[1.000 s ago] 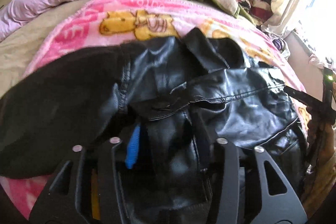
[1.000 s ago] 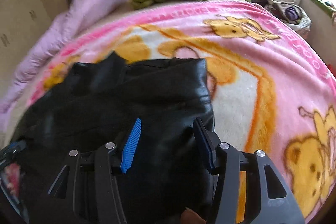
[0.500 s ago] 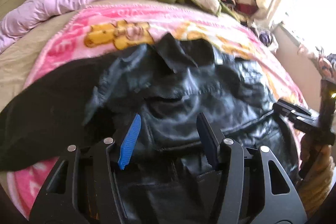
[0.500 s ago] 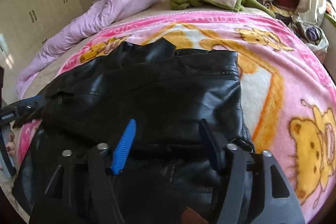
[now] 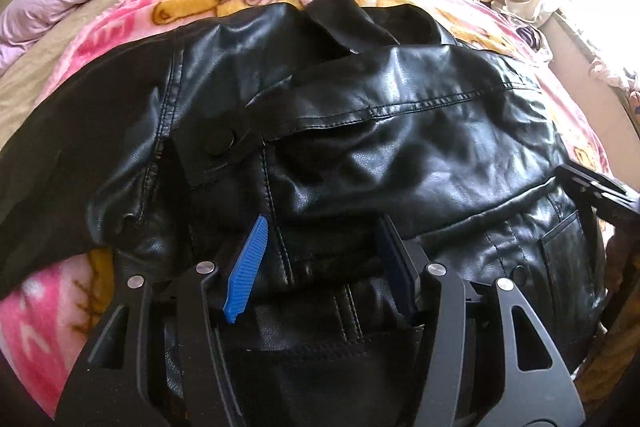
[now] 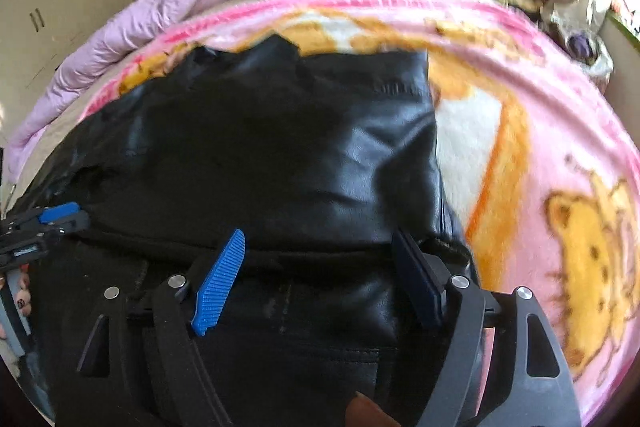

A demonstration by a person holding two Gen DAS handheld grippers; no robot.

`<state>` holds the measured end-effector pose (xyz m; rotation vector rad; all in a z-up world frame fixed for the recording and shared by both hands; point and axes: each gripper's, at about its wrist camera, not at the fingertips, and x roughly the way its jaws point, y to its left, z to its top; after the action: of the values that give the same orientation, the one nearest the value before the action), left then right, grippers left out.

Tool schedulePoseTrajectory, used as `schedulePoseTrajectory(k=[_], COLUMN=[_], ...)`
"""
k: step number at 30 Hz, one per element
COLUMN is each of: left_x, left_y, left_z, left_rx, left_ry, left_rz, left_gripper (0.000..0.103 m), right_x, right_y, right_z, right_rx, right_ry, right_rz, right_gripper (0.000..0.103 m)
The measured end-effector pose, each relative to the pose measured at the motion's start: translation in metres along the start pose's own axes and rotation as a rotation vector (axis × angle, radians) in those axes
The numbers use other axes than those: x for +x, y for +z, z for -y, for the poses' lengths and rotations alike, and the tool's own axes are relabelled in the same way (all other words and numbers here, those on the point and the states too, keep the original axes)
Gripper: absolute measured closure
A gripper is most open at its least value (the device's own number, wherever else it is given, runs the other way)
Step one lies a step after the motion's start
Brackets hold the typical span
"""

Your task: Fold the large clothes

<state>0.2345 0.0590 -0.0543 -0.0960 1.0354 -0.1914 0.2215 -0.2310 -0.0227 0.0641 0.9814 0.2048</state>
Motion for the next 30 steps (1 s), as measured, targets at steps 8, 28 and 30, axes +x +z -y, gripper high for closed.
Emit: schedulePoseTrajectory(k=[8,28,30], left_x=[-0.017,-0.079,-0.083], left_y=[-0.002,-0.006,-0.008], left_z=[-0.004,-0.038,-0.044], left_rx=[-0.025,-0.142,-0.160], left_ry=[-0.025,0.038,0.039], left_rz=[0.045,0.158,0.163], left_gripper=[0.055,0.010,0.010], right_x=[0.009,-0.070,-0.074], right_y=[0.000,0.013,0.015], right_z=[-0.006,-0.067,-0.076], right_rx=[-0.002,-0.063,-0.078], right_ry=[-0.031,0.063,0.066], right_rz=[-0.016,0.170,0.184], right_gripper=[0.027,0.004,0.004])
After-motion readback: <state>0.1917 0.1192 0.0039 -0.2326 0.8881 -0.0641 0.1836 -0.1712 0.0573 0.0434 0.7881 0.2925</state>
